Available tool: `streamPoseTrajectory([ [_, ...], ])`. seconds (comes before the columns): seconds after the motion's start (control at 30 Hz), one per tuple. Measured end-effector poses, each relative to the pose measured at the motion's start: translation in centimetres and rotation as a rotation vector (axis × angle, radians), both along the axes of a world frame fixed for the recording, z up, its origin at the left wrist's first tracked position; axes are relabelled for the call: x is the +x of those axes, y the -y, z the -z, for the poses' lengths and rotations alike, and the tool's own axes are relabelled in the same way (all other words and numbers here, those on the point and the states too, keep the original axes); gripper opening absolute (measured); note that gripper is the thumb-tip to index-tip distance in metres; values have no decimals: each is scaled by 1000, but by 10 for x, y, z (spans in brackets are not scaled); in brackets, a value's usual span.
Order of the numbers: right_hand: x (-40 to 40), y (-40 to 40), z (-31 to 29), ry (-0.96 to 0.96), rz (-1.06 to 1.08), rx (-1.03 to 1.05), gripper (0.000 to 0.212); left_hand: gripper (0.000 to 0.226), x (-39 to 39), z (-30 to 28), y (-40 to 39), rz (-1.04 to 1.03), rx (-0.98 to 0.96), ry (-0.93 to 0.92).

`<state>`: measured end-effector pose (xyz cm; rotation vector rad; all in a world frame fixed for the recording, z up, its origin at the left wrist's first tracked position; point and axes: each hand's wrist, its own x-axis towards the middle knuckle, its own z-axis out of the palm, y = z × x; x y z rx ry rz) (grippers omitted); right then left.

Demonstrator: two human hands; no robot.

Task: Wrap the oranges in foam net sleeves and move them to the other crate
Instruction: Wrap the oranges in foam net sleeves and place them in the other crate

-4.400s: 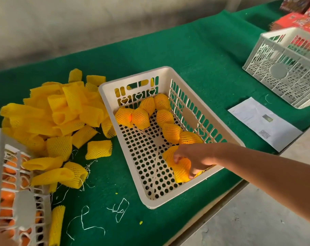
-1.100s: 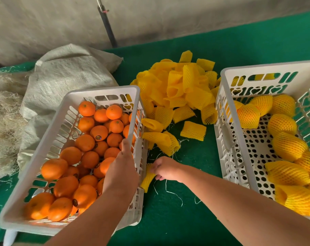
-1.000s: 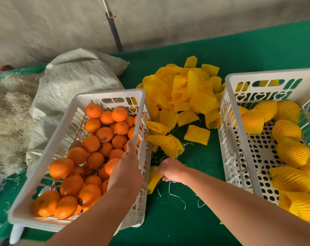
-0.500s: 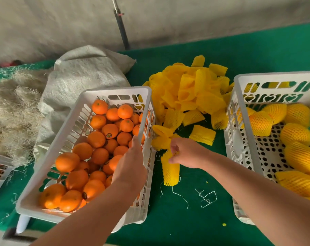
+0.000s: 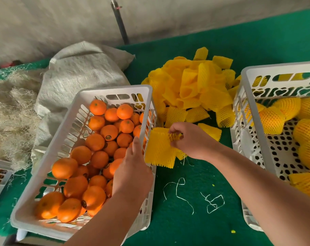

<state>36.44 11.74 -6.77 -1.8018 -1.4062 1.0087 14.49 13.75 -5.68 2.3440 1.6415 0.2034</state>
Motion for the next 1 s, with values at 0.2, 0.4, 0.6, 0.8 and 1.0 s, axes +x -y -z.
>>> streamPoseTrajectory([
  [0.2,-19,7,-4,137,-156,70,15,120,-3,-3,3,193,90,72],
  [0.4,-27,8,-5,258,-180,108,28,47,-5,-2,1,271,70,64],
  [0.6,-26,6,-5,224,-44,142,49,36,-2,-5,3,277,110,-2],
  [0.8,-26,7,-11,307,74,171,52,43,-3,-13,11,429,126,-160],
  [1.0,-31,12,-14,272,39,226,5,28,-1,-5,7,426,141,-92],
])
